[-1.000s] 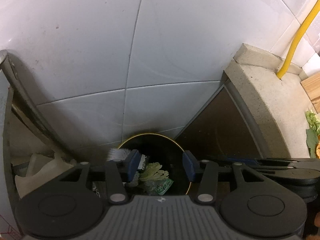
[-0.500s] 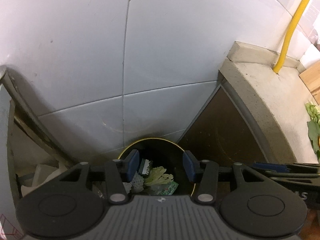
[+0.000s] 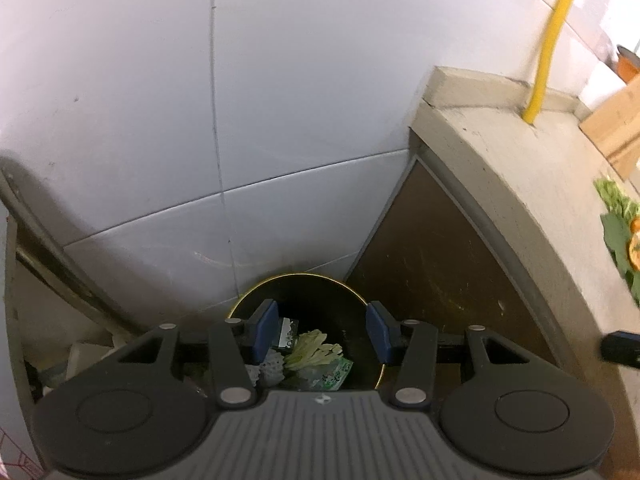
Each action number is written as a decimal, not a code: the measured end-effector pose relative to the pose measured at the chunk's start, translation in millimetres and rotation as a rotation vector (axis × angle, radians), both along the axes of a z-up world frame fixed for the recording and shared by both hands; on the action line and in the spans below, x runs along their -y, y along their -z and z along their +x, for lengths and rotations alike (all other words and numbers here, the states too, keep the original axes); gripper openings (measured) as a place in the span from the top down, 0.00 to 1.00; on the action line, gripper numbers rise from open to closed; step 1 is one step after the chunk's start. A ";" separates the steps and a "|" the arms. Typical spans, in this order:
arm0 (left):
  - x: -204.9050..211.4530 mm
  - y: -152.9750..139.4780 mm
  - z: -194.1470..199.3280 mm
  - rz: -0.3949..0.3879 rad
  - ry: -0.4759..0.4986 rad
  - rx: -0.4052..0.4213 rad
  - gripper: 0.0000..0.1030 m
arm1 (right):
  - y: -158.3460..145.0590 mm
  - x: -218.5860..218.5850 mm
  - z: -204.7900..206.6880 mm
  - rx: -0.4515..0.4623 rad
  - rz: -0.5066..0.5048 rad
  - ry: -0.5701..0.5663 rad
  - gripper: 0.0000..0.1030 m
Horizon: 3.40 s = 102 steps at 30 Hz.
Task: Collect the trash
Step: 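Move both open tools back up to the scrap pile on the counter, then grasp the green bok choy with the right tool while left tool grasps a cabbage leaf, then lift the bok choy with the right tool while left tool lifts the cabbage leaf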
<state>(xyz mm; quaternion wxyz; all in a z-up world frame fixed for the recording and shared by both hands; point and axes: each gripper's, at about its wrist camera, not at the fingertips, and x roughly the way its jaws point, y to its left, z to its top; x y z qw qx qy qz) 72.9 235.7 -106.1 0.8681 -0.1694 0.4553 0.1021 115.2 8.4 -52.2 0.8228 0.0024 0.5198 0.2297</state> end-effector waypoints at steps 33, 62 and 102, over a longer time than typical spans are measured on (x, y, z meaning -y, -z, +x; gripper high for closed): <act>189.1 -88.7 81.3 -0.089 0.487 0.224 0.59 | -53.9 258.3 48.8 0.159 0.018 0.453 0.38; 283.6 -88.0 150.5 -0.113 0.702 0.177 0.56 | -10.0 286.5 142.9 0.224 0.007 0.345 0.48; 265.9 -74.4 210.1 0.128 0.790 0.154 0.48 | -18.3 309.8 97.5 0.181 0.057 0.382 0.47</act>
